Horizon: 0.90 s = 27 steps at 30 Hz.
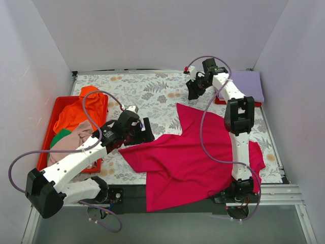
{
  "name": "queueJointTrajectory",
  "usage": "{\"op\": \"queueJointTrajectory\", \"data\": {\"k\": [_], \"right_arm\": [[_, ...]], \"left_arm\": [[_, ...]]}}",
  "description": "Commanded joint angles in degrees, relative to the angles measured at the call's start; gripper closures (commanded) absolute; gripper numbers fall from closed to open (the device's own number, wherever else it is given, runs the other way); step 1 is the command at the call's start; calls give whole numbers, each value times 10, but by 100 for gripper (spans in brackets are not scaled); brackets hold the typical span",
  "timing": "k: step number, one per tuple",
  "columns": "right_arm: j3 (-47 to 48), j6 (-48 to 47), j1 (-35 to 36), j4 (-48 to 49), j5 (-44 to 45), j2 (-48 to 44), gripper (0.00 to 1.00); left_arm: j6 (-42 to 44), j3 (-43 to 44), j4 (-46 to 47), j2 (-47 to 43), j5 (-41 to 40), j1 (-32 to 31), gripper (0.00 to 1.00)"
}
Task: Fold and stack the t-shirts
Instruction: Flatten the tshirt out
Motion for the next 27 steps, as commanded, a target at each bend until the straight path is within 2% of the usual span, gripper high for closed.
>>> {"op": "queueJointTrajectory", "data": {"k": [1, 10, 27], "right_arm": [[48, 31, 23, -1, 28, 25, 50], [55, 51, 59, 24, 52, 64, 51], [69, 67, 92, 29, 58, 109, 49]], "left_arm": [[6, -27, 8, -26, 11, 17, 15], [-1, -58, 12, -40, 26, 31, 15], [7, -58, 4, -37, 32, 41, 15]]}}
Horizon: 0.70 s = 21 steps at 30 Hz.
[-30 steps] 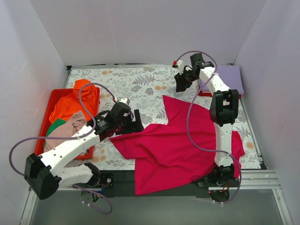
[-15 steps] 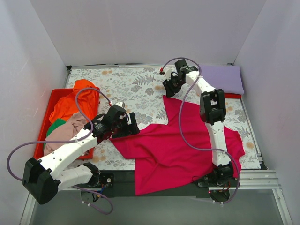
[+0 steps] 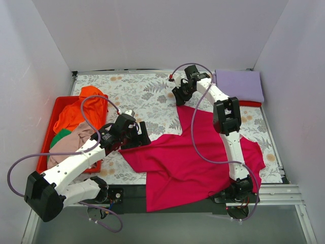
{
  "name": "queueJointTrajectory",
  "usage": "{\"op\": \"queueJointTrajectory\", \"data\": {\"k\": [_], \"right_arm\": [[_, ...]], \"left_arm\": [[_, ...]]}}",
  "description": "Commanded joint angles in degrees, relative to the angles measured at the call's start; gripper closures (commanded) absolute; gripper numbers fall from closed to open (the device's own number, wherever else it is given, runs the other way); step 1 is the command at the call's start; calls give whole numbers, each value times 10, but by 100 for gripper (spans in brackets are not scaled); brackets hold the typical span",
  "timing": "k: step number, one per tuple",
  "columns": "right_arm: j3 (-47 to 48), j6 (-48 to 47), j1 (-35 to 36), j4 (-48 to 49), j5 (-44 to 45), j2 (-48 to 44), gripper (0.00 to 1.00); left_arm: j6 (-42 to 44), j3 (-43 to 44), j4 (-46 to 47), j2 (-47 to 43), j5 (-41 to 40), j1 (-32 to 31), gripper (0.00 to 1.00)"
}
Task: Fold and stack the t-shirts
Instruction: Flatten the tshirt out
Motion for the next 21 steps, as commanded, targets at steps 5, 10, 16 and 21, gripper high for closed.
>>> {"op": "queueJointTrajectory", "data": {"k": [5, 10, 16, 21], "right_arm": [[13, 17, 10, 3, -6, 25, 64], [-3, 18, 10, 4, -1, 19, 95], [-18, 8, 3, 6, 40, -13, 99], [-17, 16, -23, 22, 102, -58, 99]], "left_arm": [[10, -4, -2, -14, 5, 6, 15], [4, -17, 0, -17, 4, 10, 15], [-13, -54, 29, -25, 22, 28, 16], [-22, -65, 38, -26, 20, 60, 16]]}}
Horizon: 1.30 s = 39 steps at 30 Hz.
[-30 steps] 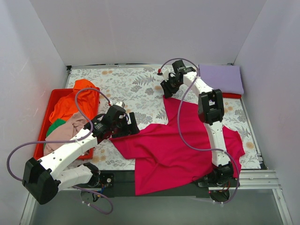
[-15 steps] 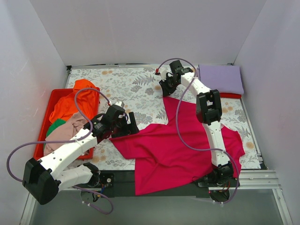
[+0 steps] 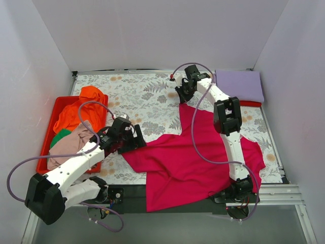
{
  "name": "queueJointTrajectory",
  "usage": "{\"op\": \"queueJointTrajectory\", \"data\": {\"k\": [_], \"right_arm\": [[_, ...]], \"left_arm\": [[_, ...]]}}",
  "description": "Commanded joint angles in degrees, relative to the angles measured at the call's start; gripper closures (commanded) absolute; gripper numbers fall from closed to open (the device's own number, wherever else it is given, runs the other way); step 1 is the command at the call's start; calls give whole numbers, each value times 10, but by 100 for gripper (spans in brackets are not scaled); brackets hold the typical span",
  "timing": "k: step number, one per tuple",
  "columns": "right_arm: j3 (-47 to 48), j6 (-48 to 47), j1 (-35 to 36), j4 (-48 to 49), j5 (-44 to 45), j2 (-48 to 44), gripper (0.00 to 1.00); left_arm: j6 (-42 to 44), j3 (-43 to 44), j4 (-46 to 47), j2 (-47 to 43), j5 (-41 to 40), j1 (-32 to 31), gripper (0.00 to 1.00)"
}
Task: Fold and stack the t-shirts
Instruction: Flatten the tshirt out
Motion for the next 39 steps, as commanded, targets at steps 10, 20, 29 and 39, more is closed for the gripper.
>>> {"op": "queueJointTrajectory", "data": {"k": [10, 20, 29, 39], "right_arm": [[-87, 9, -109, 30, 60, -129, 99], [-119, 9, -124, 35, 24, -177, 99], [-114, 14, -124, 33, 8, -198, 99], [-138, 16, -124, 35, -8, -212, 99]], "left_arm": [[45, -4, 61, 48, 47, 136, 30], [52, 13, 3, 45, 64, 151, 39], [14, 86, -127, 81, -44, 151, 40], [-183, 6, -153, 33, -115, 151, 54]]}}
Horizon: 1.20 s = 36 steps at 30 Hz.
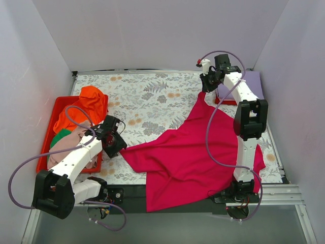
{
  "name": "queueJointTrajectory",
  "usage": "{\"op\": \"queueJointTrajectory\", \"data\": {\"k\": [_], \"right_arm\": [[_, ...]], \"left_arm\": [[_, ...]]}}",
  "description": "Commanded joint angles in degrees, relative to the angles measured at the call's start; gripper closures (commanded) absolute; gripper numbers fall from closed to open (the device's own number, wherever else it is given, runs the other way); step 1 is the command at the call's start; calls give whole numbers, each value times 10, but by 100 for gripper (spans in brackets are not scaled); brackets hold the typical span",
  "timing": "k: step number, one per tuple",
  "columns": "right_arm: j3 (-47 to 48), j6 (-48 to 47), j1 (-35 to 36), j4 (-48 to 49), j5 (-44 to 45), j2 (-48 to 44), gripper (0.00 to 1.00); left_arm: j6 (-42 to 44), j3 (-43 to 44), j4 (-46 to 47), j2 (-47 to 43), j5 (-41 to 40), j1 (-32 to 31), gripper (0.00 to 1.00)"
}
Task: Fold and stack the t-shirts
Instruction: Flatten the tshirt out
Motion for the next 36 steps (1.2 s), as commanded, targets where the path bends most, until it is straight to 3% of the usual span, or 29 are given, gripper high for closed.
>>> {"op": "queueJointTrajectory", "data": {"k": [1, 6, 10, 14, 24, 36], "right_arm": [[-10, 4, 0, 9, -16, -33, 99], [-18, 4, -1, 9, -21, -41, 99], [-22, 6, -1, 10, -24, -44, 99], [-24, 6, -1, 11, -24, -45, 99], [-29, 6, -1, 12, -27, -49, 99], [-41, 6, -2, 13, -29, -50, 99]], "left_arm": [[-88, -1, -30, -6, -59, 3, 55], [-87, -15, -1, -9, -39, 3, 59], [-74, -17, 15, 27, -13, 2, 72], [-69, -25, 26, 28, -16, 3, 73], [-43, -36, 70, 88, -50, 17, 55], [5, 24, 86, 150, -84, 28, 51]]}}
